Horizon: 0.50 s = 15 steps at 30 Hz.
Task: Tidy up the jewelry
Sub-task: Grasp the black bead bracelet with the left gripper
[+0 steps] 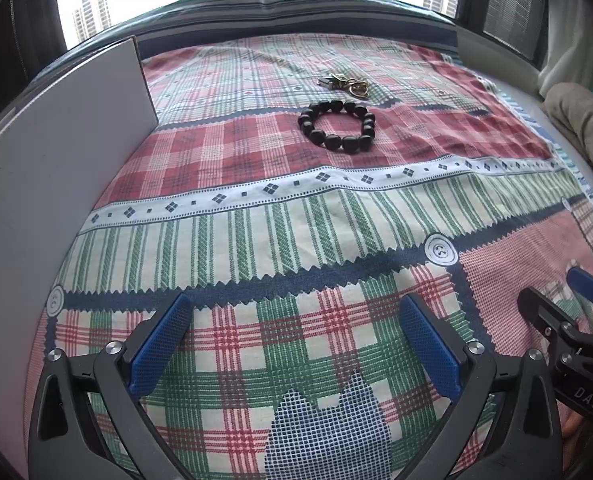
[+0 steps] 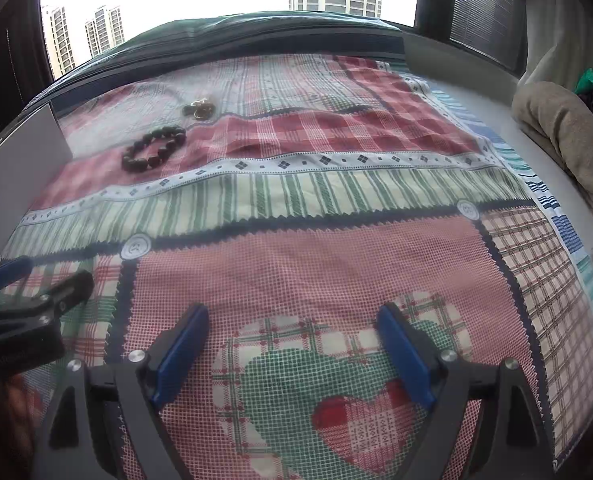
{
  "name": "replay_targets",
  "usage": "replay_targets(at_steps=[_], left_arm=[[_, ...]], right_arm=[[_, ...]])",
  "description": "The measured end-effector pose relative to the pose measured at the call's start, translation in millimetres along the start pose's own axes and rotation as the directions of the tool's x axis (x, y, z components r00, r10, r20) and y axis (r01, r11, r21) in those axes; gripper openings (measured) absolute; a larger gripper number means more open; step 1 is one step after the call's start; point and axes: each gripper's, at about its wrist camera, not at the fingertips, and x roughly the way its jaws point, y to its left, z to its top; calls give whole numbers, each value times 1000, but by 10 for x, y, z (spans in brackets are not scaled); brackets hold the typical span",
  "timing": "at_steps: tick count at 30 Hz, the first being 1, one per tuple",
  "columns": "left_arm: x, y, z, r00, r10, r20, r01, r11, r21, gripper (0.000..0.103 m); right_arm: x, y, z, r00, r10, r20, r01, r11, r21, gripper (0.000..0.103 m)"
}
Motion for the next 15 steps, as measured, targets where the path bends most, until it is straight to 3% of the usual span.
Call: replay_targets(at_steps=[8,12,15], left_arm=[[6,0,0,1000,-7,-3,7,1000,11,103],[30,6,82,998,-58,-26,58,998,33,102],[31,28,316,995,-99,-14,99,995,0,102]], right_arm=[[2,-4,-1,1000,0,0,0,1000,1,88],[4,-7,-2,1000,1,0,-1,1000,1,88],[1,2,-3,1000,1,0,-1,1000,1,88]])
